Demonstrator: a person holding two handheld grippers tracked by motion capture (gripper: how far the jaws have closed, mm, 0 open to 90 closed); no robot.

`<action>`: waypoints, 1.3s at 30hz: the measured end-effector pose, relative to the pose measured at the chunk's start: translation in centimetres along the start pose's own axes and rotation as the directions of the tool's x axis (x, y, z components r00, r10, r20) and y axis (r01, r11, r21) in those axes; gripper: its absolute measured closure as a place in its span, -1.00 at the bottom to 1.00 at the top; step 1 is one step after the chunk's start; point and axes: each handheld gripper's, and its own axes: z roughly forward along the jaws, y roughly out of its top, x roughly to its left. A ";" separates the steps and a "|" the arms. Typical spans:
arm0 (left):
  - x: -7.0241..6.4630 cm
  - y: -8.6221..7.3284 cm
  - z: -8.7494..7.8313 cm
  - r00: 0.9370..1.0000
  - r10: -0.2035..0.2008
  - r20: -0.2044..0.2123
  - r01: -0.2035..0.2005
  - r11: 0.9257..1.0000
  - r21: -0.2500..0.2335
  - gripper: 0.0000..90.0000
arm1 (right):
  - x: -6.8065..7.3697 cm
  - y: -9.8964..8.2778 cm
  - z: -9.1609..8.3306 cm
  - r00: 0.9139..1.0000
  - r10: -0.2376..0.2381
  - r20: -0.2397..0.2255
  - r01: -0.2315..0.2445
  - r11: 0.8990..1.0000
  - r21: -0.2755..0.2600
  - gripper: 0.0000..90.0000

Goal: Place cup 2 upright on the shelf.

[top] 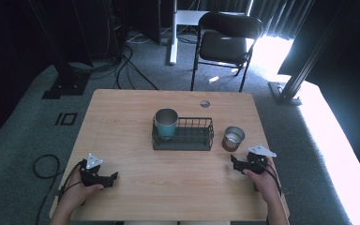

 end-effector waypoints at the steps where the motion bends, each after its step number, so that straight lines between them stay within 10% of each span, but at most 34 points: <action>1: 0.0 0.0 0.0 1.000 0.000 0.000 0.000 1.000 0.000 -0.94 | 0.0 0.2 0.1 1.000 0.003 -0.002 -0.003 1.000 -0.011 -0.72; 39: 0.0 0.0 0.0 1.000 -0.001 0.000 0.001 1.000 0.000 -0.94 | 0.4 3.4 3.7 1.000 0.002 -0.009 -0.004 0.976 -0.218 -0.73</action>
